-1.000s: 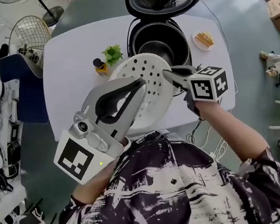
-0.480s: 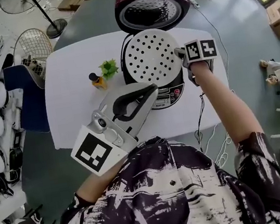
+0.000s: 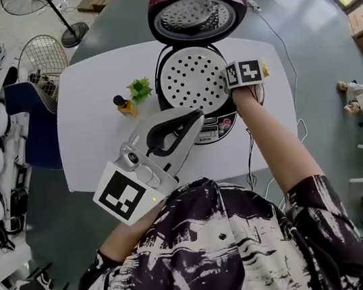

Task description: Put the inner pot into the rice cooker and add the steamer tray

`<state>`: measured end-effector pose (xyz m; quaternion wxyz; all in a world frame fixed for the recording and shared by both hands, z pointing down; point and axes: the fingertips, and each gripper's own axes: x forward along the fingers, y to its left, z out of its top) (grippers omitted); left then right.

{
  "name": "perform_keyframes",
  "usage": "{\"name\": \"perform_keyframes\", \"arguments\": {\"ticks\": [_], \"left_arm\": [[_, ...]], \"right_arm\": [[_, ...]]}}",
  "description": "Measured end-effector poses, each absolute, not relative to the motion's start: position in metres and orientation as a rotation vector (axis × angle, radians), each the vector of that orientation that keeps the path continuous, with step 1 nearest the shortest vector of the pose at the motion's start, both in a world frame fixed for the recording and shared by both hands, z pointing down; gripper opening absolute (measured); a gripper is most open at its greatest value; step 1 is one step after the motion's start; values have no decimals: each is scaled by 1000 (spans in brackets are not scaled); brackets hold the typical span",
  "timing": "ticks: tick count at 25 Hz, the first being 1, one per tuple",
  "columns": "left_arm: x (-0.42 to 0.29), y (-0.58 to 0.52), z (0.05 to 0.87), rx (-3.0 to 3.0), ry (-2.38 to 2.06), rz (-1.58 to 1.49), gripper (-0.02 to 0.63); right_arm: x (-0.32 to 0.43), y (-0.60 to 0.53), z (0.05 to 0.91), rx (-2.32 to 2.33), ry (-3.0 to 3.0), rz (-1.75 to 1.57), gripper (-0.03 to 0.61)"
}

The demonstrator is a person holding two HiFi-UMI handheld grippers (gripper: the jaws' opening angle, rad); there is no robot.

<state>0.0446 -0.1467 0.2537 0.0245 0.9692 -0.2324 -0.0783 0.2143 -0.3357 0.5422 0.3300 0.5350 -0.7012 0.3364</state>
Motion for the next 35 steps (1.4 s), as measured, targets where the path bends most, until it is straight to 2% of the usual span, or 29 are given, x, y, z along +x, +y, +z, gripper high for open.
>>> {"name": "perform_keyframes", "arguments": {"ticks": [4, 9, 11, 13, 16, 21, 24, 29, 35], "left_arm": [[48, -147, 256, 2995, -711, -240, 5], [48, -151, 259, 2984, -703, -225, 5], [48, -152, 260, 2981, -701, -224, 5], [48, -153, 260, 2980, -698, -220, 5], [49, -154, 260, 2980, -696, -215, 5], [50, -156, 263, 2984, -705, -190, 5], [51, -158, 263, 2987, -720, -175, 5], [51, -162, 262, 2984, -757, -167, 5], [58, -166, 261, 2988, -797, -151, 5]], "right_arm": [[221, -334, 549, 1400, -1783, 768, 18], [218, -337, 550, 1331, -1767, 584, 54], [217, -341, 546, 1326, -1779, 488, 91], [219, -345, 541, 1341, -1791, 415, 171], [222, -346, 529, 1401, -1855, 416, 178], [205, -333, 439, 1513, -2297, 441, 178], [193, -294, 366, 1500, -2594, 395, 202], [183, -230, 313, 1427, -2749, 302, 17], [181, -206, 305, 1375, -2794, 261, -3]]}}
